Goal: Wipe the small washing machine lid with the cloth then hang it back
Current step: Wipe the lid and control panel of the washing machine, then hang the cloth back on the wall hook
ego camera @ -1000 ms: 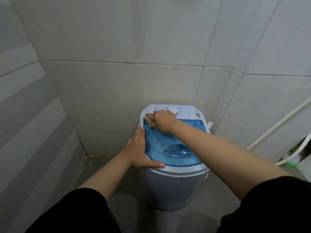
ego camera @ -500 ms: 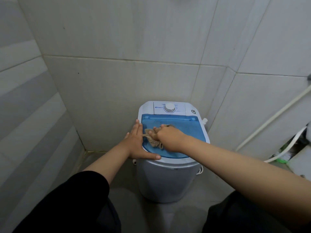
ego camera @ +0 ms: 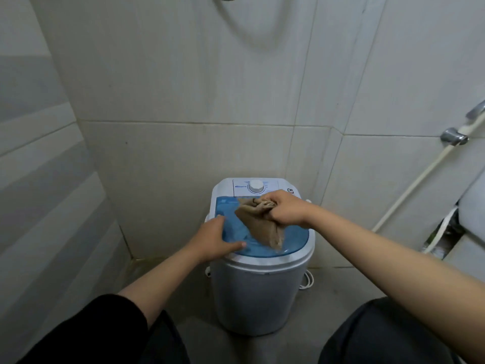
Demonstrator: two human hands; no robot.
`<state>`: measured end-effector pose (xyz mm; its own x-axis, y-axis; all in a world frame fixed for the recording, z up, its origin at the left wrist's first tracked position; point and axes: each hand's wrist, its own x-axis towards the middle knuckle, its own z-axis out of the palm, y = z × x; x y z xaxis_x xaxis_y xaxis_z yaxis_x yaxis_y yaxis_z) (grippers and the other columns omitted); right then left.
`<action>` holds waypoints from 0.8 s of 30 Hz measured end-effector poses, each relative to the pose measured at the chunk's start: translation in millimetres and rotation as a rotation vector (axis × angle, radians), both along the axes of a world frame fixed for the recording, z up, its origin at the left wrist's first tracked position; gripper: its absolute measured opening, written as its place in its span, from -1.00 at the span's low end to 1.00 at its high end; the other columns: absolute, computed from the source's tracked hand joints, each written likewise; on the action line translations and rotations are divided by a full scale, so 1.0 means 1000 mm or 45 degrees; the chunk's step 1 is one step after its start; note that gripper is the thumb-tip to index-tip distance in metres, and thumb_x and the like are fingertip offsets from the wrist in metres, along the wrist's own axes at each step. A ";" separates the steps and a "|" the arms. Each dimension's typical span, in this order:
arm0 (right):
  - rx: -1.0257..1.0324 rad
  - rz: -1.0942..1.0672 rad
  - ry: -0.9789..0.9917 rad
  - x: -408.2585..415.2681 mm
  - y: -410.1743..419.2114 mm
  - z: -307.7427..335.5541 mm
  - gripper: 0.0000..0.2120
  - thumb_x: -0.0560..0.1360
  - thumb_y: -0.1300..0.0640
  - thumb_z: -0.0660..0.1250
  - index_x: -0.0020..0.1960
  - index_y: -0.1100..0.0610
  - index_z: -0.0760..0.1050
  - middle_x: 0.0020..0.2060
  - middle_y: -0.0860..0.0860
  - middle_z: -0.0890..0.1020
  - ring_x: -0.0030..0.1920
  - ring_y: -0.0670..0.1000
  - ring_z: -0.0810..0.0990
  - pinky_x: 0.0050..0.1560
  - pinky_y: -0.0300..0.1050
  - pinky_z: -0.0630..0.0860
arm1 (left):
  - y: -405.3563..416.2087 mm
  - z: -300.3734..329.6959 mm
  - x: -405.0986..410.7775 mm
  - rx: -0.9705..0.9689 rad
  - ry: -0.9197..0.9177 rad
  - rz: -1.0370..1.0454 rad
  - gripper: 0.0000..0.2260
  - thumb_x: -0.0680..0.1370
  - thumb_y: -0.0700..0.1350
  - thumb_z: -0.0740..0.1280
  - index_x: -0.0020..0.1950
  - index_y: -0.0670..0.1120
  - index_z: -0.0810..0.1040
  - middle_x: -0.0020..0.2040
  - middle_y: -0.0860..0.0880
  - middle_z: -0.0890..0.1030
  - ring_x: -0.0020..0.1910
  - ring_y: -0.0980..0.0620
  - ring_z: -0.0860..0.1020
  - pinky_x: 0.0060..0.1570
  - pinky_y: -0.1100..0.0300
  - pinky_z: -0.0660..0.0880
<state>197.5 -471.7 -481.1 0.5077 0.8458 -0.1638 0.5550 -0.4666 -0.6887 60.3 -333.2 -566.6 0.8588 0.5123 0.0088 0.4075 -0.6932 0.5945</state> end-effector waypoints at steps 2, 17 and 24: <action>0.160 -0.091 0.269 0.001 -0.004 0.001 -0.67 0.45 0.45 0.16 -0.27 0.06 0.46 -0.37 0.02 0.47 -0.34 -0.04 0.45 -0.45 -0.29 0.41 | -0.005 0.015 0.003 -0.257 -0.197 0.085 -0.31 0.35 0.11 0.50 0.37 -0.15 0.38 0.33 -0.07 0.47 0.29 -0.03 0.46 0.29 0.08 0.41; 0.517 -0.404 0.183 0.034 0.013 -0.006 -0.75 0.45 0.18 0.40 0.10 0.01 0.48 -0.17 0.00 0.56 -0.16 -0.01 0.58 -0.06 -0.08 0.57 | 0.005 0.087 0.048 -0.708 -0.590 0.086 -0.58 0.42 -0.27 0.46 0.25 -0.19 0.46 -0.23 -0.08 0.52 -0.18 -0.05 0.58 -0.02 -0.05 0.60; 0.831 -0.277 -0.355 0.078 0.056 -0.003 -0.83 0.44 0.26 0.40 0.03 0.19 0.63 -0.05 0.08 0.62 -0.07 0.00 0.61 -0.07 -0.52 0.45 | 0.046 0.113 0.091 -0.356 -0.606 -0.076 -0.67 0.38 -0.20 0.51 0.03 0.06 0.49 -0.18 -0.09 0.56 -0.29 -0.05 0.59 -0.20 -0.10 0.63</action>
